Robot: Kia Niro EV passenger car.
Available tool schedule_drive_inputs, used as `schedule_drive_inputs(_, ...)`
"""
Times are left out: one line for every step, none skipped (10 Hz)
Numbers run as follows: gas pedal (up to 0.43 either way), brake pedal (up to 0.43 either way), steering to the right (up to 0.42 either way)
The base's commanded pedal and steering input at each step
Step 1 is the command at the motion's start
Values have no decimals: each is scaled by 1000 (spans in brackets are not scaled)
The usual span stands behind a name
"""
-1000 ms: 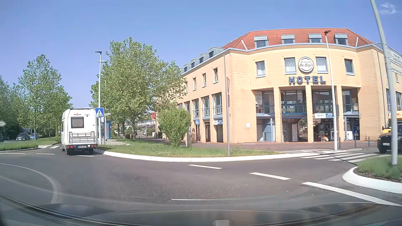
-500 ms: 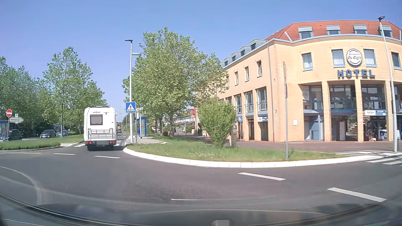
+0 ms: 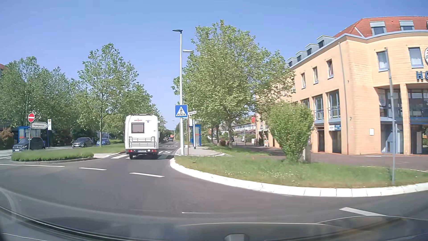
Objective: Follow the waypoints while adhering to traffic rules and regulations
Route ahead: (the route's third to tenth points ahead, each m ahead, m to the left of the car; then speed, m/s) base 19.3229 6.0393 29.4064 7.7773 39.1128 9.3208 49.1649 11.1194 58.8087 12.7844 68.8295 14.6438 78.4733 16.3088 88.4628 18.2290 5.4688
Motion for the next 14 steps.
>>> schedule_drive_inputs(177,0,-284)
schedule_drive_inputs(189,0,-283)
schedule_drive_inputs(189,0,-278)
schedule_drive_inputs(189,0,-267)
schedule_drive_inputs(189,0,-246)
schedule_drive_inputs(189,0,-224)
schedule_drive_inputs(189,0,-205)
schedule_drive_inputs(189,0,-182)
schedule_drive_inputs(189,0,-156)
schedule_drive_inputs(189,0,-131)
schedule_drive_inputs(189,0,-102)
schedule_drive_inputs(220,0,-77)
schedule_drive_inputs(240,0,-54)
schedule_drive_inputs(248,0,-24)
